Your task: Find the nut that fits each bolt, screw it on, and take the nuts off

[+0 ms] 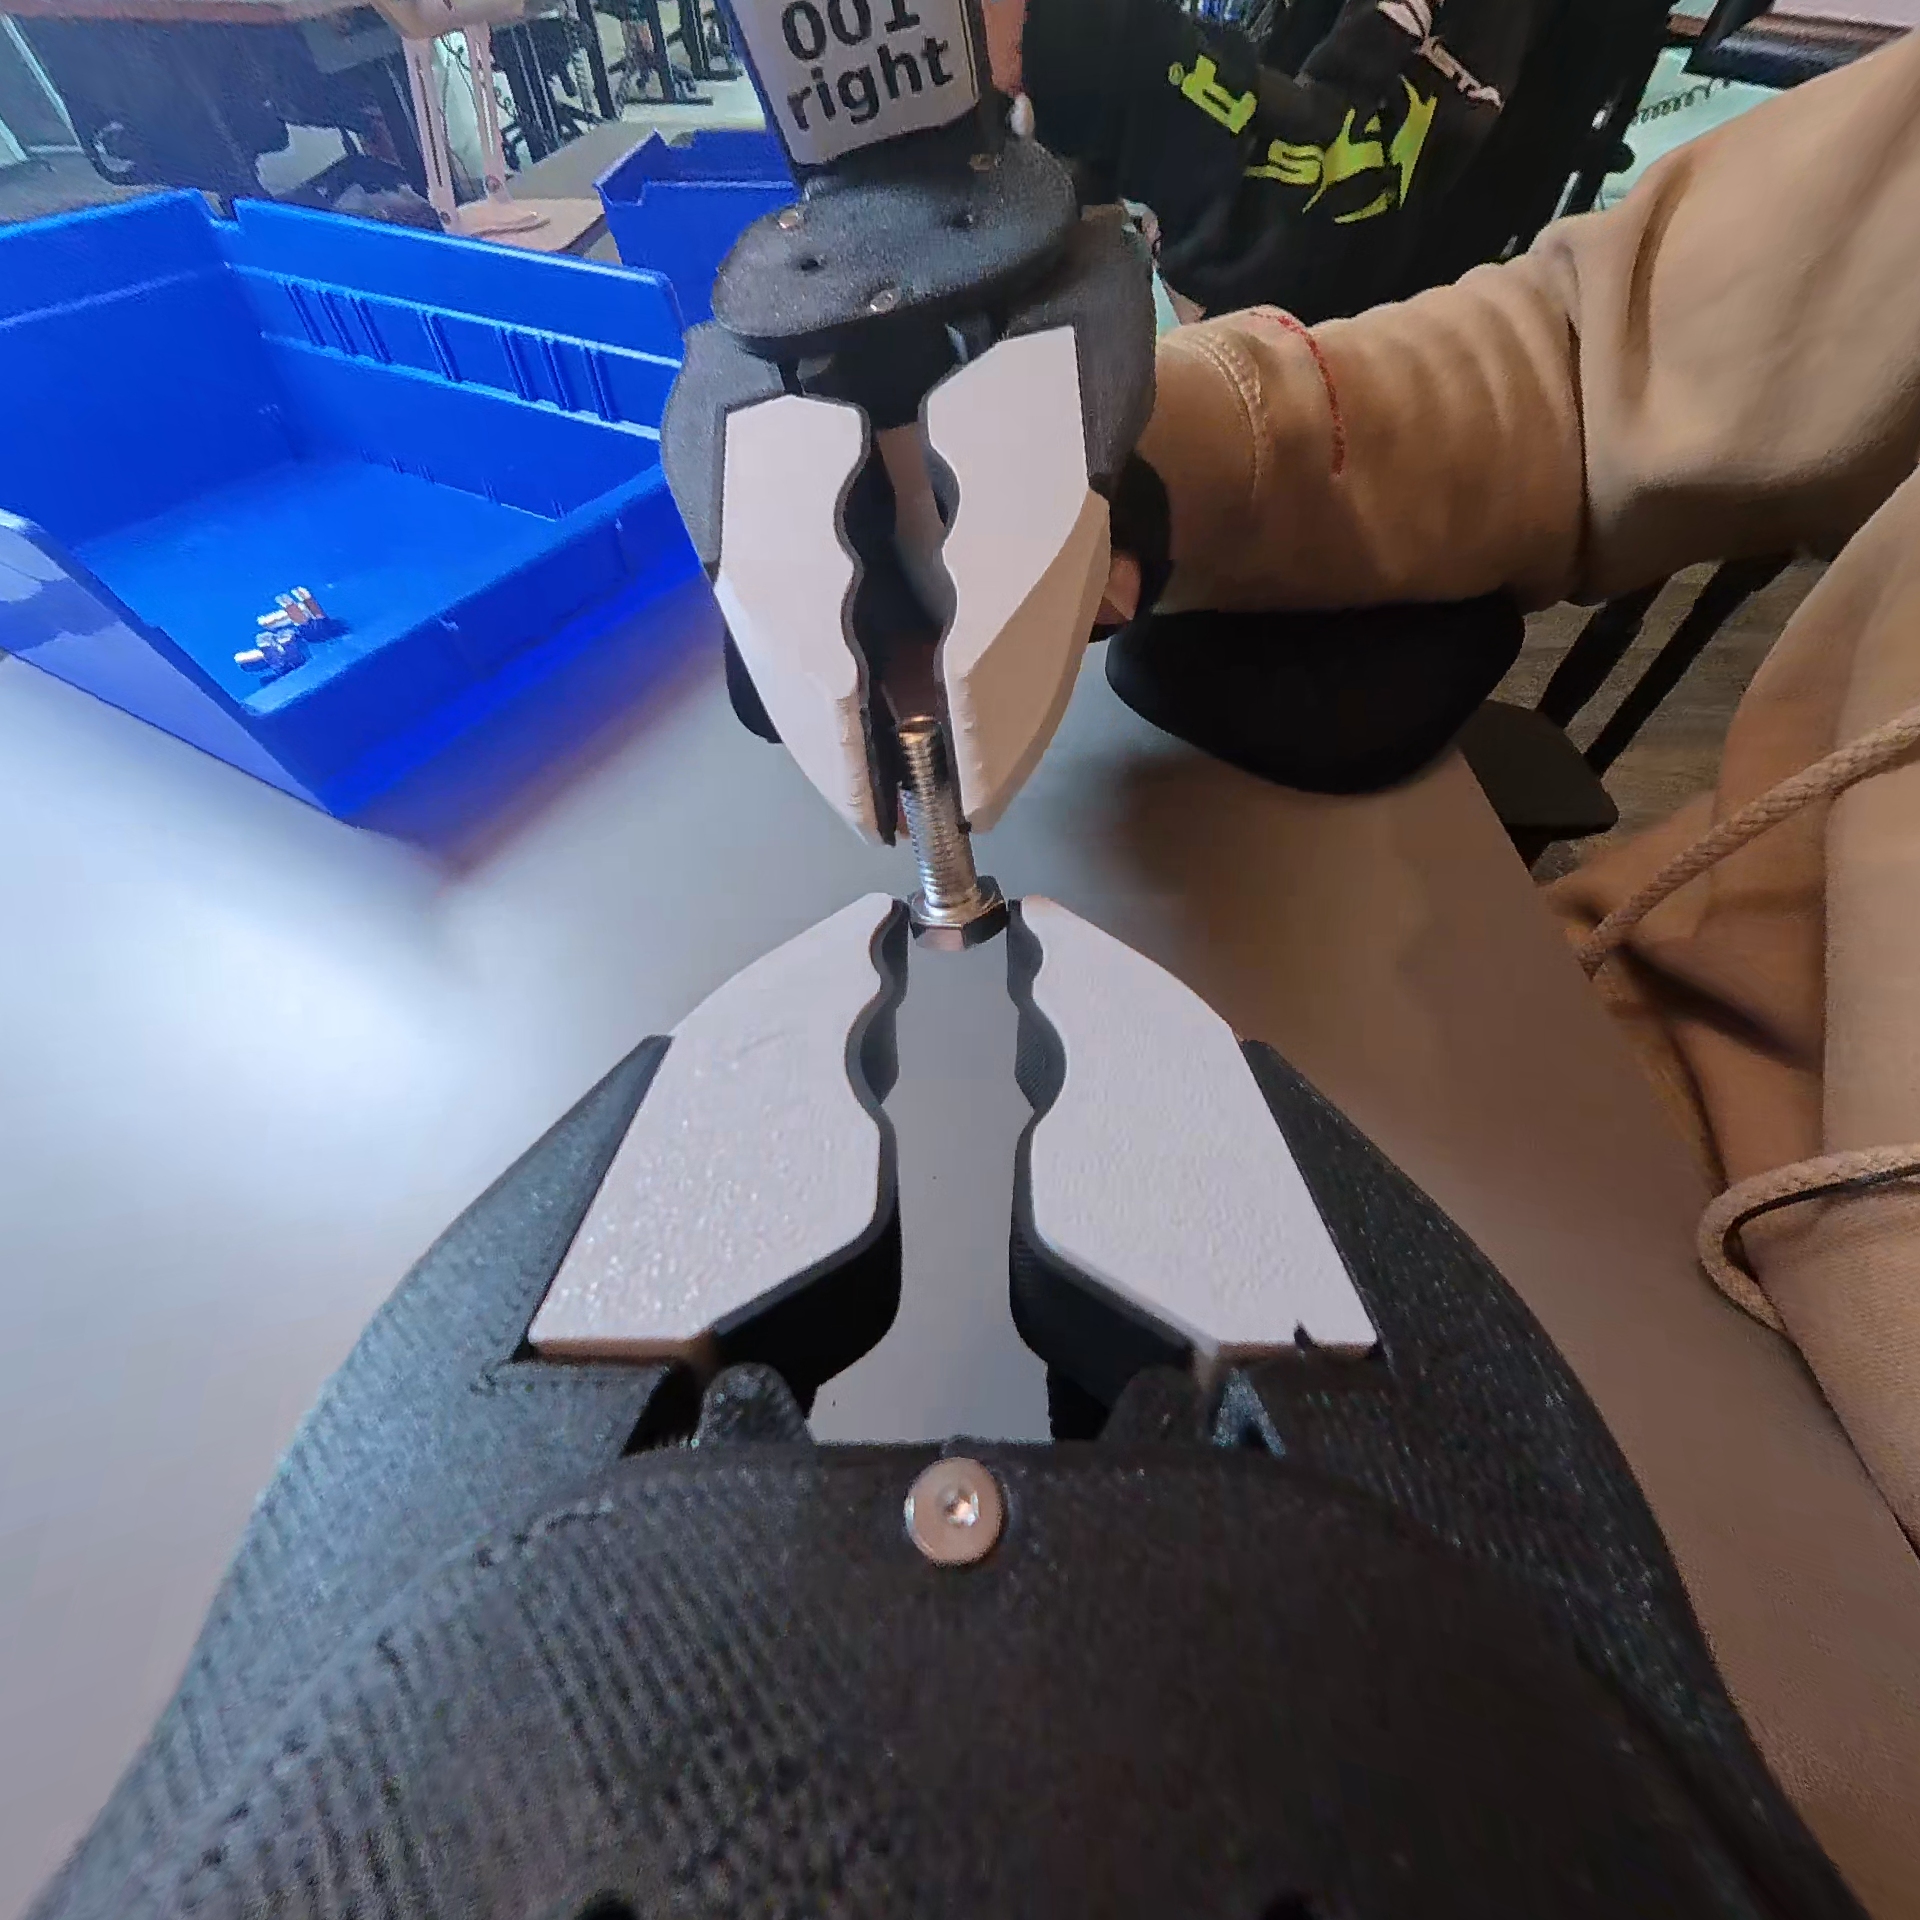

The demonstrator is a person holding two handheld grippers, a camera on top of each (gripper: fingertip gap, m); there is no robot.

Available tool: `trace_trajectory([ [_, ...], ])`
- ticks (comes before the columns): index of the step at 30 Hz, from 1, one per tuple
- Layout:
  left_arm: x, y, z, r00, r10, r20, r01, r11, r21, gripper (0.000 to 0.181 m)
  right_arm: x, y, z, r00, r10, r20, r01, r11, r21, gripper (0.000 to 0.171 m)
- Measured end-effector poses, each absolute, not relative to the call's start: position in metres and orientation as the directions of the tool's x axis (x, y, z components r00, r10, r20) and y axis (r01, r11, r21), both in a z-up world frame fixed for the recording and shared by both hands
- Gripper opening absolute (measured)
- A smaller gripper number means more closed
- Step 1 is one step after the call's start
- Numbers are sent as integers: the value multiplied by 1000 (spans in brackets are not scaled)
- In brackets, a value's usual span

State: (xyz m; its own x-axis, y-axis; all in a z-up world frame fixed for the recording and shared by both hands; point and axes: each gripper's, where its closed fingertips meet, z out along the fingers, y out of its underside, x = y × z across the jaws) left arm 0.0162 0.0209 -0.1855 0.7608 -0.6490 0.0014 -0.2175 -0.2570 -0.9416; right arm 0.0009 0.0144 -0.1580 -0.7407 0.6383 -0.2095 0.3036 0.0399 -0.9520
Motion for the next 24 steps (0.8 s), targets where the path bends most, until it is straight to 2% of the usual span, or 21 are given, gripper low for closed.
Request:
trace_trajectory([
  [2, 14, 22, -178, 769, -639, 7, -177, -225, -958, 18, -1, 15, -150, -733, 652, -192, 265, 13, -964, 10],
  [4, 11, 24, -170, 782, -623, 11, -143, -196, -970, 18, -3, 17, -142, -721, 672, -169, 222, -6, -975, 22],
  [7, 4, 26, -159, 805, -593, -17, -126, -143, -982, 18, -5, 23, -137, -698, 699, -155, 207, -10, -978, 30],
  [11, 3, 27, -155, 822, -568, -52, -141, -115, -983, 18, -8, 24, -133, -674, 730, -113, 154, -11, -988, 10],
  [16, 5, 25, -155, 807, -589, -43, -134, -113, -985, 18, -7, 21, -134, -677, 730, -92, 159, 23, -987, 10],
  [20, -4, 20, -129, 787, -614, 66, 24, -76, -997, 25, -8, 23, -143, -666, 743, -66, 192, 85, -978, 9],
  [24, 4, 18, -142, 770, -638, 23, -70, -120, -990, 23, -9, 12, -154, -679, 733, -45, 213, 137, -967, 9],
])
